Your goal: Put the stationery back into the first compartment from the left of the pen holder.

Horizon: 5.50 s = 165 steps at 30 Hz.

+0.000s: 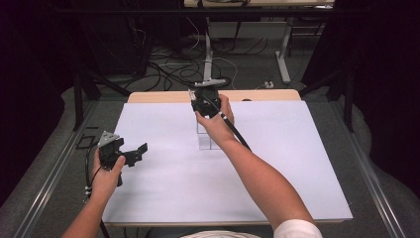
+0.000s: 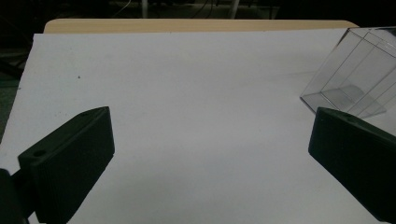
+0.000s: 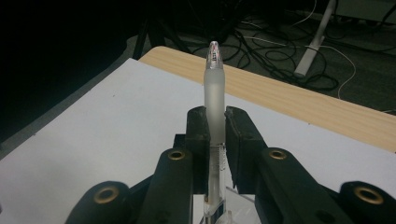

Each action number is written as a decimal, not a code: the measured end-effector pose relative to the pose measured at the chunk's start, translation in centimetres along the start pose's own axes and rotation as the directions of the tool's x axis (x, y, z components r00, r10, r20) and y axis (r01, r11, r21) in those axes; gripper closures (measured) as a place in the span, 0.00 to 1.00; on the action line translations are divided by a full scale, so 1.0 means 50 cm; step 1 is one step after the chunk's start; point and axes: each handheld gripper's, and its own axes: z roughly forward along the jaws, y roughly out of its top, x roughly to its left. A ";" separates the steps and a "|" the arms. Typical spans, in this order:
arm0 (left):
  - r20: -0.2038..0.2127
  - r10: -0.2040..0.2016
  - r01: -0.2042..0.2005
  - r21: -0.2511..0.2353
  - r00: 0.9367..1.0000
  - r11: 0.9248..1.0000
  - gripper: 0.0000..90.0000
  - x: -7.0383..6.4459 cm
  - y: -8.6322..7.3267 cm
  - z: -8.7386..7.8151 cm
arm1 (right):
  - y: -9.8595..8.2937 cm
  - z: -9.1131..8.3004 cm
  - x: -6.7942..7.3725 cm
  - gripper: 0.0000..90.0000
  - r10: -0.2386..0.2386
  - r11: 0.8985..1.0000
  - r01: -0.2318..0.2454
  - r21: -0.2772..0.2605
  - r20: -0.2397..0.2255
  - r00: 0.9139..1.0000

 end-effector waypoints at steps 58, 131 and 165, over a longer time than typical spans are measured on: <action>0.004 0.004 -0.004 0.003 1.000 1.000 0.00 0.005 0.000 0.001 | -0.073 0.079 -0.009 0.89 -0.046 0.999 0.047 -0.012 0.044 0.998; -0.012 0.014 -0.014 0.016 1.000 1.000 0.00 0.002 -0.005 0.006 | -0.238 -0.216 -0.229 0.16 0.032 0.998 -0.028 -0.055 0.077 0.997; -0.019 0.014 -0.013 0.014 1.000 1.000 0.00 0.002 -0.003 0.004 | -0.386 -0.230 -0.352 0.12 0.190 0.978 -0.208 0.034 0.282 0.940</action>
